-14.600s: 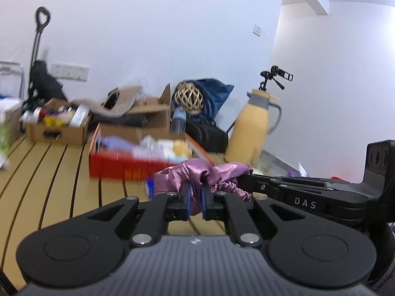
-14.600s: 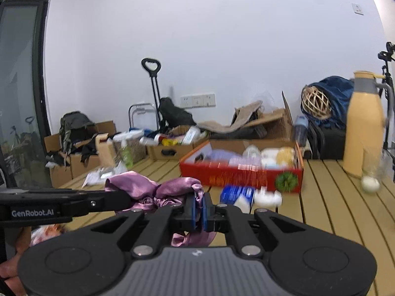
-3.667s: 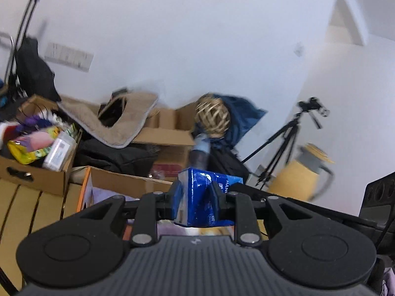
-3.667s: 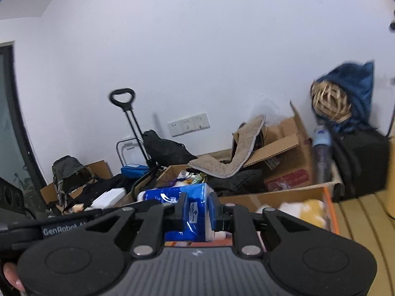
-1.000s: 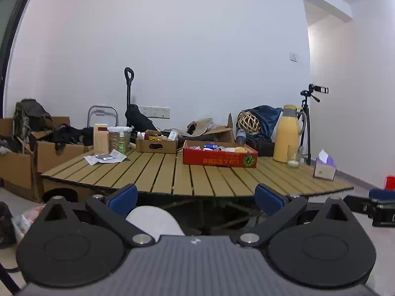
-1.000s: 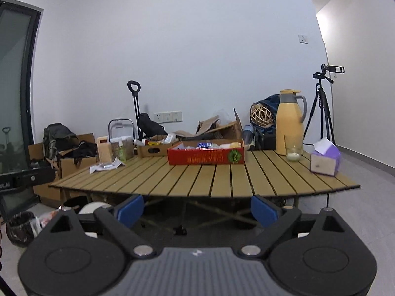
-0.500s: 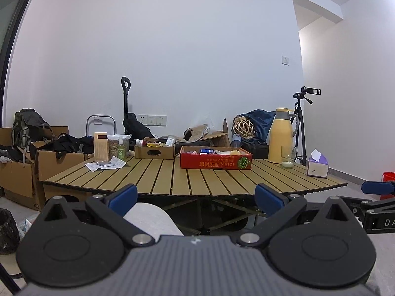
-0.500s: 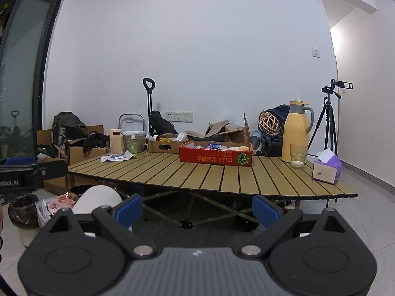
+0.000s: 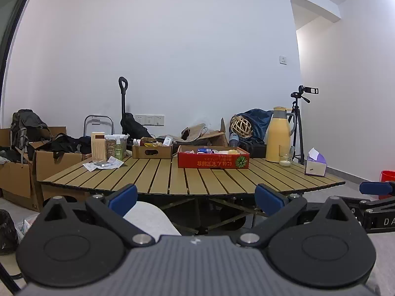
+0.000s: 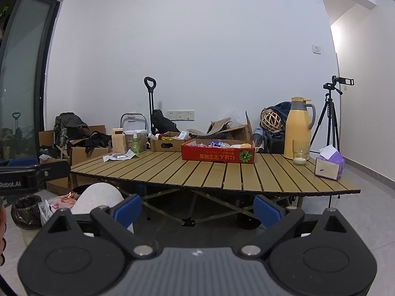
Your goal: Organize soft objects
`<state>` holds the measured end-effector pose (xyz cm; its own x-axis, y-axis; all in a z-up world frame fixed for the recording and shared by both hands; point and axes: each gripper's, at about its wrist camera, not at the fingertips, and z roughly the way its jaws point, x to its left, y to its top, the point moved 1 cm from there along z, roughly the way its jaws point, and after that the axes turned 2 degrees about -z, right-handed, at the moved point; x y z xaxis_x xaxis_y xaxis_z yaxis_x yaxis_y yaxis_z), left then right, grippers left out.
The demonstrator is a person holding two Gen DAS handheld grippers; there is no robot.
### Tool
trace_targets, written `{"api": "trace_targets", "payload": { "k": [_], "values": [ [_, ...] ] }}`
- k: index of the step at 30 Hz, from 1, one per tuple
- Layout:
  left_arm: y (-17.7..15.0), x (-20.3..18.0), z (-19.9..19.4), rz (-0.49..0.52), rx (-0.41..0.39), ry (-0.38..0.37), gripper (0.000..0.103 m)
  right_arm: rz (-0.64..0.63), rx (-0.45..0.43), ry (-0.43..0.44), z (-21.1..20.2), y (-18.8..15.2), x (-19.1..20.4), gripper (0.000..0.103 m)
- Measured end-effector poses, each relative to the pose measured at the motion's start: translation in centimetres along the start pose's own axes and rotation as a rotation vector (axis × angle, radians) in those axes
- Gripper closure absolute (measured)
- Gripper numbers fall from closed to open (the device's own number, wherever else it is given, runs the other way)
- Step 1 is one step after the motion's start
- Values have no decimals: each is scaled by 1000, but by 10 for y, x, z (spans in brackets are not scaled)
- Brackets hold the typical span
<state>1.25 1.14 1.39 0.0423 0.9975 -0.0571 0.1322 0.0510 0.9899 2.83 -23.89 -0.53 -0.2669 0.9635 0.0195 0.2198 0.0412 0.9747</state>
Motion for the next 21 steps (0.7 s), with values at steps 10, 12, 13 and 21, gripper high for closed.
{"api": "trace_targets", "payload": {
  "k": [10, 12, 13, 21],
  "values": [
    [0, 0, -2, 2, 1, -5, 0, 4, 1, 2, -1, -2, 0, 5],
    [0, 0, -1, 3, 0, -6, 0, 4, 0, 0, 0, -2, 0, 5],
    [0, 0, -1, 1, 1, -5, 0, 4, 0, -1, 0, -2, 0, 5],
    [0, 0, -1, 2, 1, -6, 0, 5, 1, 9, 0, -3, -1, 5]
  ]
}}
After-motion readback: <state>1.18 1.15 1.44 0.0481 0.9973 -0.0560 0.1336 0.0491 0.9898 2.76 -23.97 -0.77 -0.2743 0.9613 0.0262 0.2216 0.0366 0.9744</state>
